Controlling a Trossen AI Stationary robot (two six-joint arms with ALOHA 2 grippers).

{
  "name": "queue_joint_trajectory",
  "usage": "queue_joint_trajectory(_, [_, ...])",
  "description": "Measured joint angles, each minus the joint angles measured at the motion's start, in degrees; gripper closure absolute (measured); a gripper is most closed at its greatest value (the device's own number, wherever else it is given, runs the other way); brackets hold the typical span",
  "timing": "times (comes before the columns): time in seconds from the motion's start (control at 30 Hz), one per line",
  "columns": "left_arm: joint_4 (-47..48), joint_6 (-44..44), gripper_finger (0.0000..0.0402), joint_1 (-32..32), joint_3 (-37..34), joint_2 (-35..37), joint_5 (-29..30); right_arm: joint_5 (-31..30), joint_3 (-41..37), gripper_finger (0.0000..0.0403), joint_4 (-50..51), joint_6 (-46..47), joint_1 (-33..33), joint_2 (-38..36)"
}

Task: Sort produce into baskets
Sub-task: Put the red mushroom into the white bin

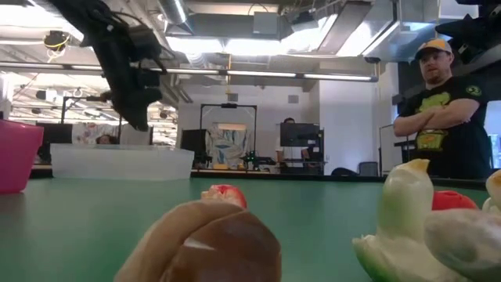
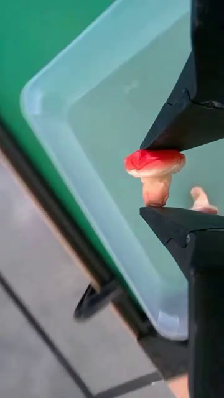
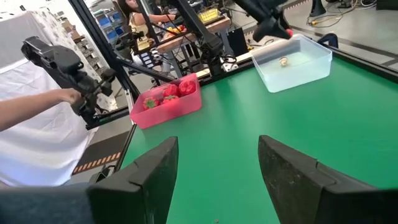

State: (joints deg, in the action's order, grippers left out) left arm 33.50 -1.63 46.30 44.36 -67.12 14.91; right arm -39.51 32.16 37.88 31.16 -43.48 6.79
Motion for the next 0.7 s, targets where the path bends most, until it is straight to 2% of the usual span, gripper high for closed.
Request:
queue_joint_trajectory(0.23, [-0.89, 2.86, 0.026, -0.02, 0.0, -3.0, -9.57, 0.0, 0.0, 0.0182, -0.05, 0.07, 0.0, 0.0])
queue_joint_trajectory(0.43, [-0.85, 2.36, 0.0258, -0.17, 0.02, -2.79, -10.61, 0.0, 0.0, 0.0182, -0.28, 0.07, 0.0, 0.0])
queue_joint_trajectory(0.53, [1.23, 3.42, 0.0235, -0.49, 0.02, -2.79, -14.58, 0.01, 0.0, 0.0182, -0.29, 0.07, 0.01, 0.0])
queue_joint_trajectory(0.7, [1.84, 4.91, 0.0162, -2.05, 0.02, -2.79, -14.58, 0.0, 0.0, 0.0182, -0.27, 0.05, 0.02, 0.0])
